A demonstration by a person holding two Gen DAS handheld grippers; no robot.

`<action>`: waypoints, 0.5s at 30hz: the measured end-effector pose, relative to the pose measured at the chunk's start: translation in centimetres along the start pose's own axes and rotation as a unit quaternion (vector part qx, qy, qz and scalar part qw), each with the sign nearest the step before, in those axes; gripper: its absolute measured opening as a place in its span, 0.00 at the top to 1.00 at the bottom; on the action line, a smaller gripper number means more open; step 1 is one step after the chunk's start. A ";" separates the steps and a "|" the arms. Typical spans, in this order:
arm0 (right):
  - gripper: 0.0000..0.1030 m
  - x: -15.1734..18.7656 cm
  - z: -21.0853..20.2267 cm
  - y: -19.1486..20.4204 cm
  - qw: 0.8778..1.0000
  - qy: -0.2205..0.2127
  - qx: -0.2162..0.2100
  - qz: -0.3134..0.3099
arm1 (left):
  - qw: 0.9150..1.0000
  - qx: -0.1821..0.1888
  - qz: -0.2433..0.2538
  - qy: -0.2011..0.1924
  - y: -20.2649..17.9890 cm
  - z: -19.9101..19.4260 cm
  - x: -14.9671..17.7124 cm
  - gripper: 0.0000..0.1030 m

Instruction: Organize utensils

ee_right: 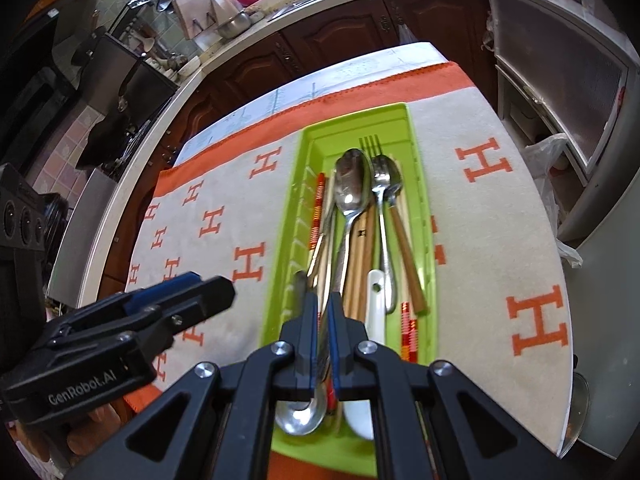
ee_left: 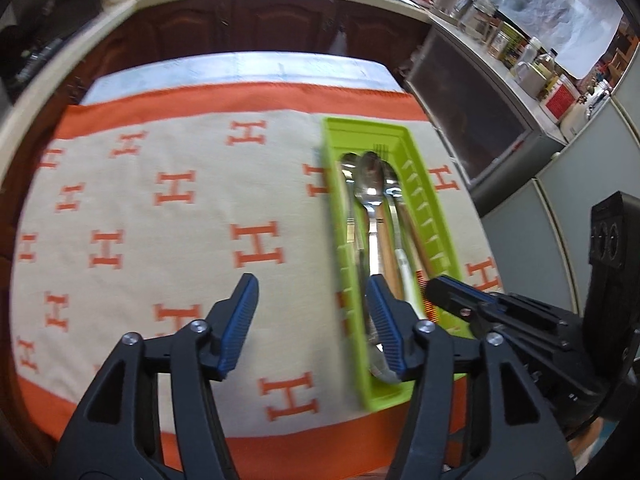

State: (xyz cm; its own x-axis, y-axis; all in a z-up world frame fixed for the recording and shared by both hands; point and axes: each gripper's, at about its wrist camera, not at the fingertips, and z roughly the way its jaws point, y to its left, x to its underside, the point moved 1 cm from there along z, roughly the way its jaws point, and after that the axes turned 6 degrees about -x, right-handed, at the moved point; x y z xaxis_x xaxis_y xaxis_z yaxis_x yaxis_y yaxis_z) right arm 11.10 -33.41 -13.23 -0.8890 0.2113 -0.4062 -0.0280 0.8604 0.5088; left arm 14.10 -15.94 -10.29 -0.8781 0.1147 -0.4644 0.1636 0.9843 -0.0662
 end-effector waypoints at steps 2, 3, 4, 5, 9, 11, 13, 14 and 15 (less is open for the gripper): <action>0.95 0.4 -0.3 0.6 1.000 0.001 0.001 -0.003 | 1.000 -0.016 -0.003 -0.012 1.0 -1.2 0.6 0.39; 0.95 0.7 -0.4 0.9 1.000 0.001 0.003 -0.005 | 1.000 -0.024 -0.007 -0.019 1.6 -1.8 1.0 0.39; 0.95 1.0 -0.6 1.1 1.000 0.002 0.006 -0.006 | 0.999 -0.033 -0.014 -0.025 2.3 -2.5 1.4 0.37; 0.95 1.2 -0.6 1.4 1.000 0.002 0.009 -0.007 | 0.999 -0.038 -0.018 -0.029 2.7 -3.0 1.6 0.35; 0.95 2.5 -1.0 2.3 1.000 0.007 0.018 -0.008 | 0.996 -0.065 -0.042 -0.045 4.6 -5.3 3.0 0.31; 0.95 3.1 -1.3 2.8 1.000 0.006 0.024 -0.008 | 0.995 -0.076 -0.046 -0.052 5.1 -6.4 3.5 0.30; 0.91 3.6 -1.8 3.6 0.999 0.001 0.030 -0.013 | 0.993 -0.086 -0.047 -0.063 5.4 -7.6 3.9 0.27; 0.88 3.8 -2.1 4.0 0.999 0.000 0.031 -0.016 | 0.992 -0.090 -0.049 -0.069 5.6 -8.2 4.2 0.24; 0.84 4.0 -2.5 4.4 0.999 -0.003 0.031 -0.020 | 0.991 -0.100 -0.051 -0.075 5.8 -8.9 4.5 0.22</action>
State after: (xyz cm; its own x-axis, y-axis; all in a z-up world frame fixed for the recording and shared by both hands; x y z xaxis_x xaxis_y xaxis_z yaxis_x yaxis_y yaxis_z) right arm 6.26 -29.88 -10.75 -0.8846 0.1787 -0.4307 -0.0350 0.8956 0.4436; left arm 7.13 -8.56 -4.88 -0.8066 0.0063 -0.5911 -0.0282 0.9984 0.0490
